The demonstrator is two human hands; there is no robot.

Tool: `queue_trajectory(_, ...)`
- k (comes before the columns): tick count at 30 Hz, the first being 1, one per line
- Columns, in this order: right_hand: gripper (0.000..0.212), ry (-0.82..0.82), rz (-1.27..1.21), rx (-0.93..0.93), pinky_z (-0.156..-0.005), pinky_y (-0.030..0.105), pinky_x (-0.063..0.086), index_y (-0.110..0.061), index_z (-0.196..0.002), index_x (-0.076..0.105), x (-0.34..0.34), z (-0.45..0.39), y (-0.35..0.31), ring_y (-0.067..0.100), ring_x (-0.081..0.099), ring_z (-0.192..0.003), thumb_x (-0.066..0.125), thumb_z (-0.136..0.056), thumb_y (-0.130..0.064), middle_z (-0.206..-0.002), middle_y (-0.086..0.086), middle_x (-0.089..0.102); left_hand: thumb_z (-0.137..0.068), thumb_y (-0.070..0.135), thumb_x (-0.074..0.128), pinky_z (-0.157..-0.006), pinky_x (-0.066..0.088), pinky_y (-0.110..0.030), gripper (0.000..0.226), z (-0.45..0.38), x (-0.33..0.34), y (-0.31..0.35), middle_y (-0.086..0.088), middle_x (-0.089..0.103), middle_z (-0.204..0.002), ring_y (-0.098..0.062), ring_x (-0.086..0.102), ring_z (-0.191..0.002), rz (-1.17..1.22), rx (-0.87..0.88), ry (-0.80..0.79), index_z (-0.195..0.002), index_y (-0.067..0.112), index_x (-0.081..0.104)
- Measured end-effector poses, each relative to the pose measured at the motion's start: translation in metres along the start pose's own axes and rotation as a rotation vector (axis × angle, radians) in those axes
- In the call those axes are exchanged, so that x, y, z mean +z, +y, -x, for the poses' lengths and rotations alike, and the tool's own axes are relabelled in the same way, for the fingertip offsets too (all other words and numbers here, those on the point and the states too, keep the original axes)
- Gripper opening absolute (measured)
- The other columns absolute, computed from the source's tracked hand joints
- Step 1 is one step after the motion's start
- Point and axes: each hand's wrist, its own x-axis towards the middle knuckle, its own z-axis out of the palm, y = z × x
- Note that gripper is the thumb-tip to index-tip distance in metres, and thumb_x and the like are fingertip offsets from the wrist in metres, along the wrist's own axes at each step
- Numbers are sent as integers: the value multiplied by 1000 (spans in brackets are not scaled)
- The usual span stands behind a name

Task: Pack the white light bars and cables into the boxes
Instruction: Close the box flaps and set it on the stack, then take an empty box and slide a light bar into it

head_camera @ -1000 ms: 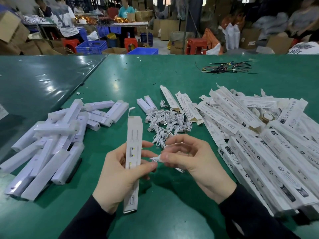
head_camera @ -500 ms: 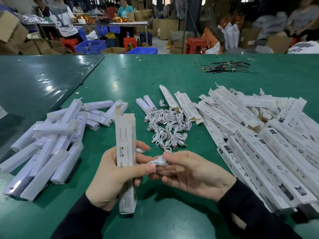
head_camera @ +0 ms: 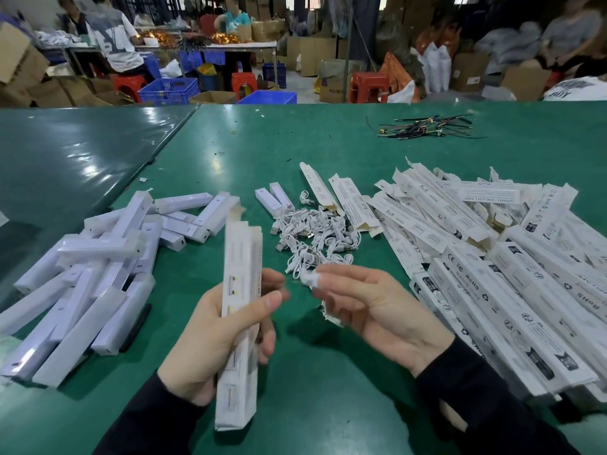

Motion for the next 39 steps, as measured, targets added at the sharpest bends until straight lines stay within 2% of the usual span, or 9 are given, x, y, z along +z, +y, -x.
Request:
queue_trajectory(3, 26, 80, 14, -273, -62, 15, 54, -13, -76, 80, -7, 1, -10, 11, 71, -72, 81, -50, -13, -84, 9, 77, -66, 30, 77, -36, 40, -19, 47, 3, -1, 0, -13, 50, -56, -20, 47, -31, 60, -217, -200, -97, 1, 59)
queue_trajectory(6, 28, 69, 206, -467, -70, 17, 54, -17, -81, 81, -10, 3, -14, 10, 70, -75, 82, -54, -22, -83, 6, 77, -79, 23, 72, -40, 45, -23, 35, 6, -1, 1, -15, 49, -51, -21, 54, -35, 85, -358, -435, -103, 2, 58)
queue_trajectory(10, 16, 61, 538, -636, -75, 19, 54, -12, -83, 79, -16, 1, -14, 14, 71, -79, 79, -67, -11, -87, 6, 76, -79, 19, 70, -40, 46, -22, 24, 6, -3, 3, -14, 46, -48, -22, 55, -35, 118, -402, -496, -99, 7, 63)
queue_trajectory(17, 17, -55, 696, -589, -77, 30, 57, -14, -81, 75, -14, 1, -7, 16, 69, -79, 79, -75, 2, -87, 6, 75, -85, 14, 60, -43, 46, -20, 41, 6, -3, -2, -8, 55, -49, -19, 58, -38, 52, -449, -546, -118, -8, 47)
queue_trajectory(22, 23, -124, 756, -552, -79, 24, 52, -18, -96, 71, -11, 5, -9, 11, 69, -90, 72, -83, 1, -98, 0, 75, -84, 8, 54, -46, 48, -19, 57, 5, -9, -10, 1, 65, -57, -13, 63, -45, 47, -469, -498, -131, -15, 31)
queue_trajectory(25, 21, -61, 598, -525, -77, 29, 52, -15, -91, 68, -8, 4, -6, 13, 66, -80, 76, -79, 1, -90, 3, 74, -83, 7, 54, -46, 49, -18, 58, 5, -7, -10, 2, 66, -57, -12, 64, -46, 55, -476, -511, -132, -14, 30)
queue_trajectory(29, 13, -62, 758, -532, -78, 40, 48, -28, -91, 69, -5, 4, 0, 6, 66, -86, 69, -85, -16, -89, -6, 74, -81, 8, 51, -43, 46, -17, 59, 6, -4, -10, 2, 62, -53, -12, 59, -41, 37, -459, -502, -129, -19, 29)
queue_trajectory(33, 11, -34, 884, -590, -77, 26, 41, -30, -89, 67, -5, 4, 0, 5, 64, -92, 67, -83, -21, -91, -15, 71, -75, 6, 51, -40, 45, -17, 63, 6, -3, -11, 1, 61, -50, -11, 58, -38, 39, -444, -474, -130, -17, 31)
queue_trajectory(39, 11, -87, 841, -538, -79, 27, 39, -24, -75, 66, -4, 3, 2, 5, 56, -96, 63, -85, -24, -101, -9, 63, -74, 10, 61, -37, 41, -18, 61, 7, -4, -11, -6, 53, -49, -14, 54, -35, 98, -434, -540, -127, -11, 40)
